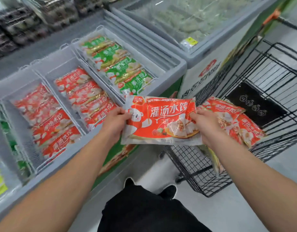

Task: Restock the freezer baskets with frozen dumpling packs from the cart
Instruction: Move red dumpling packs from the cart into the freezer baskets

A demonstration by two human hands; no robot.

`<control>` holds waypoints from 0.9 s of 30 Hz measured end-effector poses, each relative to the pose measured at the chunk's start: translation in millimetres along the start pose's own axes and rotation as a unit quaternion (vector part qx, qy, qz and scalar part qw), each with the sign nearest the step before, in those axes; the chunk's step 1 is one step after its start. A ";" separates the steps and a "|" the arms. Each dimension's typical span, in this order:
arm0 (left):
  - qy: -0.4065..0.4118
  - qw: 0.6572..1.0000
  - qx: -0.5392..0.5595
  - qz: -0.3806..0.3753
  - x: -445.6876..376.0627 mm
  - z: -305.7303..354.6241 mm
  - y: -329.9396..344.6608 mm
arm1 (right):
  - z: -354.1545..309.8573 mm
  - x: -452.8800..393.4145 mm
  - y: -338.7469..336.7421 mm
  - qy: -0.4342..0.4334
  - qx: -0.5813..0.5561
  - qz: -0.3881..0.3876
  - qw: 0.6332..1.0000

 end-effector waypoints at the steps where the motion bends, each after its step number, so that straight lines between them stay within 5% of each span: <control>1: -0.008 1.000 0.016 0.008 2.7 -3.7 -19.2 | -9.2 4.3 15.7 -0.006 0.007 -0.021 1.000; 17: -0.007 0.979 0.149 0.141 12.7 -68.2 -300.2 | -64.9 81.9 293.8 -0.143 0.111 -0.173 0.968; 27: -0.029 0.971 0.176 0.158 -26.8 -91.8 -368.8 | -76.6 90.7 380.0 -0.173 0.179 -0.182 0.951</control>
Point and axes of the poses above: each hand's wrist, its own x-axis away from the middle knuckle, its own y-axis out of the palm, z = x × y, the point moved 3 cm from there along -x, towards the middle knuckle, and after that the axes turned 10 degrees about -y, right-handed, at the moved point
